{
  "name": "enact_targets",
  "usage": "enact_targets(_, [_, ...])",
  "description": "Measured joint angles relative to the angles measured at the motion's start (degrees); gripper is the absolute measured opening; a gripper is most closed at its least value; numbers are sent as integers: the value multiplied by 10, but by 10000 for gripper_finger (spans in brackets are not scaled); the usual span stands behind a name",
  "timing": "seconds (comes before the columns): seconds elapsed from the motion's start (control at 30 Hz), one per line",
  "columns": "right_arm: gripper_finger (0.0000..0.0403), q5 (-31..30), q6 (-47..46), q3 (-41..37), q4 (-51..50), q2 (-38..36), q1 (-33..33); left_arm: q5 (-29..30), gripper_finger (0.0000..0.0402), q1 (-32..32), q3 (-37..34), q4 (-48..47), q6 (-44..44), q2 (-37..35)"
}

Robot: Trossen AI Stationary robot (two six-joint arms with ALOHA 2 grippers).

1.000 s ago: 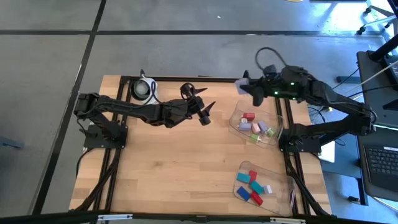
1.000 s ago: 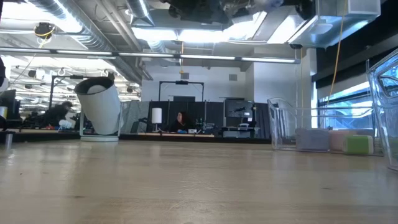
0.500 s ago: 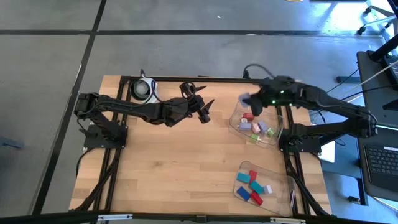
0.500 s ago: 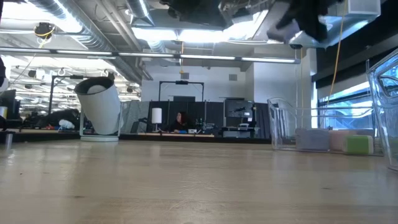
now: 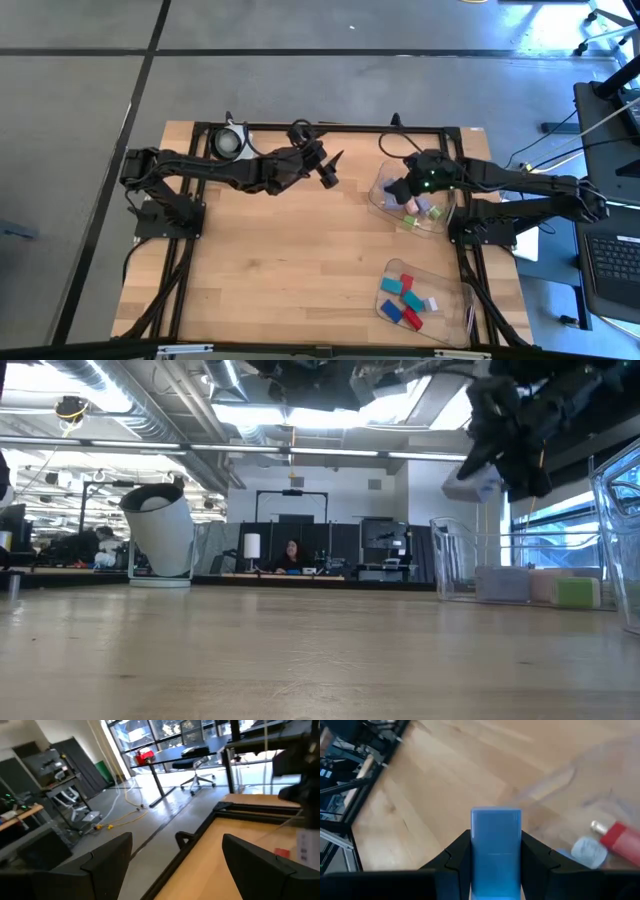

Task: Pick & Place Office items
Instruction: Put the blue charger adapter into the top transparent bin

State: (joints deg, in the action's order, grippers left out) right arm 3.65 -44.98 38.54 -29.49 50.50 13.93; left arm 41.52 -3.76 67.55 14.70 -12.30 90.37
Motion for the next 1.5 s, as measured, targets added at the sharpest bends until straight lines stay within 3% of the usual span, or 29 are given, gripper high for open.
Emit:
enact_targets(0.37, [119, 2, -86, -107, 112, 0, -23, -32, 306, -16, 0, -13, 12, 0])
enact_targets(0.83, [124, -95, -146, -157, 124, 0, -24, -32, 306, -17, 0, -13, 11, 0])
enact_targets(1.37, [241, -104, -163, -157, 126, 0, -24, -34, 306, -16, 0, -28, 13, 0])
enact_targets(1.5, [284, -102, -173, -157, 139, 0, -24, -81, 306, -18, 0, -56, 76, 0])
